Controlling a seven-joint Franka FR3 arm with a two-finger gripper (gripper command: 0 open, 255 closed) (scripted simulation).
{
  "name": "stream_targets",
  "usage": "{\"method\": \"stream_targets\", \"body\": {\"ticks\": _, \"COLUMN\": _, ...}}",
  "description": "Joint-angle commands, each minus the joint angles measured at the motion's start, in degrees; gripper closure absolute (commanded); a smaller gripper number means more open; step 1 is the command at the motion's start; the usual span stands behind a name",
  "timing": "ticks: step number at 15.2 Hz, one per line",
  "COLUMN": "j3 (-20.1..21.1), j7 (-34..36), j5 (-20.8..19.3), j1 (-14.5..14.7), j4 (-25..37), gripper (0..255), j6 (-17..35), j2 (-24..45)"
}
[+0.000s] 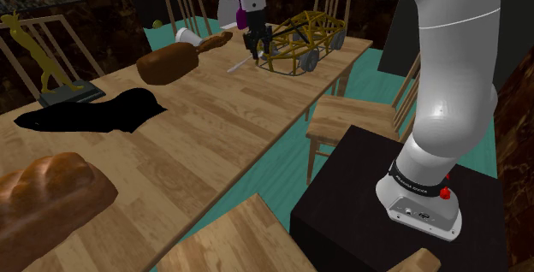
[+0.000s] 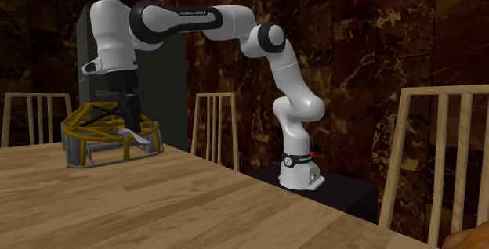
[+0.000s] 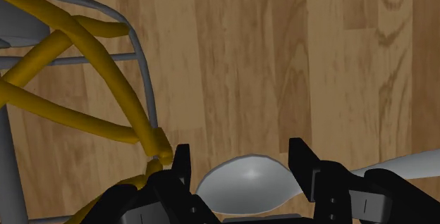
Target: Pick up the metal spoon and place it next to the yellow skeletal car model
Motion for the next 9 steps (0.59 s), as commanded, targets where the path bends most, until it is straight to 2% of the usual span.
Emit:
{"method": "stream_targets", "body": {"ticks": 1, "j3": -0.01, "j7": -0.07, "j5": 0.01, "j1": -0.02, "j4": -1.41, "gripper": 255, "j6": 1.46, "j2": 0.03}}
{"method": "stream_targets", "body": {"ticks": 9, "j3": 0.02, "j7": -0.17, "j5": 0.07, "j1": 0.0, "j4": -5.83, "gripper": 255, "j6": 7.06, "j2": 1.21}}
